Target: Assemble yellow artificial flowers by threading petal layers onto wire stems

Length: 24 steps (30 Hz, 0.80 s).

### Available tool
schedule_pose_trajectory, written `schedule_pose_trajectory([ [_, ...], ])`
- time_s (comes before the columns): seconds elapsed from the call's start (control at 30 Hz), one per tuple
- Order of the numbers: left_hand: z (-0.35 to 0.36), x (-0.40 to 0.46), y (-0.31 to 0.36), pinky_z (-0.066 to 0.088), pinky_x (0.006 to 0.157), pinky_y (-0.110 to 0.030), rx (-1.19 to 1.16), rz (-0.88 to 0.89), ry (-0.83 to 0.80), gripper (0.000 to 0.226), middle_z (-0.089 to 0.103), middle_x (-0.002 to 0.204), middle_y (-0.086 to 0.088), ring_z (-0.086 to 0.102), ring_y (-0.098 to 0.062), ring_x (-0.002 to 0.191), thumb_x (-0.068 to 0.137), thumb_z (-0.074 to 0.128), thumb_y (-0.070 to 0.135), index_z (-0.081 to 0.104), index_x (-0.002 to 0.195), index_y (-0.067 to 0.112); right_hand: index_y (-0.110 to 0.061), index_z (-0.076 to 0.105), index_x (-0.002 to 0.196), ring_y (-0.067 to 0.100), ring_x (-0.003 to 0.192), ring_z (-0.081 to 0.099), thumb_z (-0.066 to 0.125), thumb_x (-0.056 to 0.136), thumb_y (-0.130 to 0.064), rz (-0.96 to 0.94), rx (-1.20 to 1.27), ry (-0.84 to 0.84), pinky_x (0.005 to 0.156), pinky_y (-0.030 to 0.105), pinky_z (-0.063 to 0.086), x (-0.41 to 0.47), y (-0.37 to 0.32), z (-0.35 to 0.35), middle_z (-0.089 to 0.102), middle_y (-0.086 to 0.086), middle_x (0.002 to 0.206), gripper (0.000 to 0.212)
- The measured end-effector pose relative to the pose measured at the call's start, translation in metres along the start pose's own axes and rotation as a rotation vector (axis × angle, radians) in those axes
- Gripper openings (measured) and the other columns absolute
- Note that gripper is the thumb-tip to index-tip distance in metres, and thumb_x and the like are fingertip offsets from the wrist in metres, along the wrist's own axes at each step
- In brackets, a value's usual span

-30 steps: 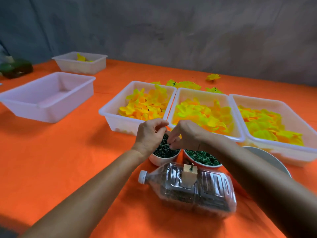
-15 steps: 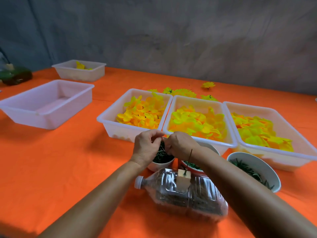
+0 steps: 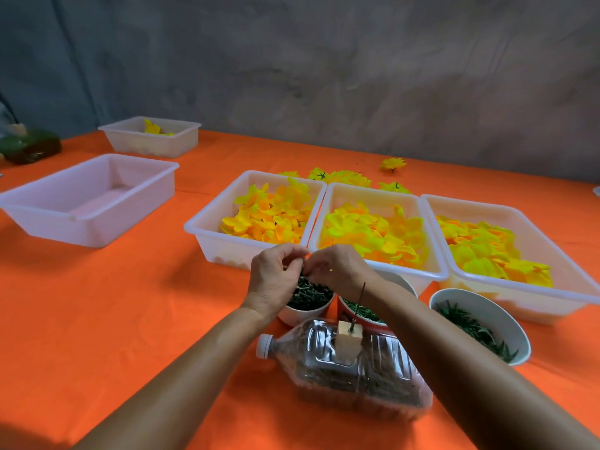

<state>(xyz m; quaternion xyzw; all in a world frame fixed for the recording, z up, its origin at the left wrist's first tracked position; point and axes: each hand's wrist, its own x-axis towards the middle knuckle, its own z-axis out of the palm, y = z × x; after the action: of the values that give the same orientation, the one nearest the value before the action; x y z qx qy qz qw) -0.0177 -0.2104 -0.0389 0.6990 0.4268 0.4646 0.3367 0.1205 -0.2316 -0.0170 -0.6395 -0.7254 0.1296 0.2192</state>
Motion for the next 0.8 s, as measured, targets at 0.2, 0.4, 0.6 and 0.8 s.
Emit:
schedule_pose_trajectory([
  [0.2,-0.005,-0.017,0.016,0.051,0.077,-0.019,-0.092,0.095,0.099,0.020,0.070,0.087,-0.001,0.065,-0.011,0.082,0.086,0.060,-0.004,0.072,0.090,0.012,-0.004,0.068,0.085,0.011,0.058,0.066,0.065,0.081,0.007,0.001,0.817,0.177,0.053,0.018,0.046,-0.035,-0.009,-0.031,0.066,0.000,0.060,0.012],
  [0.4,-0.003,-0.041,0.032,0.053,0.072,-0.019,-0.298,0.170,0.014,0.029,0.072,0.077,0.008,0.066,-0.003,0.073,0.084,0.065,0.000,0.070,0.083,0.028,-0.008,0.065,0.086,0.018,0.066,0.071,0.070,0.068,-0.004,-0.011,1.065,0.255,0.057,0.020,0.052,-0.082,-0.012,-0.057,0.070,0.003,0.071,0.019],
  [0.6,-0.004,-0.062,0.047,0.055,0.075,-0.026,-0.392,0.220,-0.055,0.019,0.073,0.084,0.002,0.069,-0.011,0.078,0.080,0.063,0.013,0.074,0.085,0.029,-0.014,0.073,0.082,0.014,0.065,0.068,0.071,0.066,-0.012,-0.038,1.040,0.321,0.058,0.018,0.050,-0.111,-0.012,-0.066,0.071,0.004,0.070,0.016],
  [0.8,-0.012,-0.074,0.052,0.053,0.080,-0.030,-0.412,0.235,-0.131,0.018,0.071,0.091,-0.006,0.067,-0.017,0.090,0.079,0.065,0.033,0.072,0.090,0.021,-0.019,0.077,0.087,0.008,0.064,0.061,0.068,0.071,-0.020,-0.026,1.002,0.315,0.058,0.016,0.047,-0.129,-0.014,-0.064,0.068,0.000,0.067,0.018],
])
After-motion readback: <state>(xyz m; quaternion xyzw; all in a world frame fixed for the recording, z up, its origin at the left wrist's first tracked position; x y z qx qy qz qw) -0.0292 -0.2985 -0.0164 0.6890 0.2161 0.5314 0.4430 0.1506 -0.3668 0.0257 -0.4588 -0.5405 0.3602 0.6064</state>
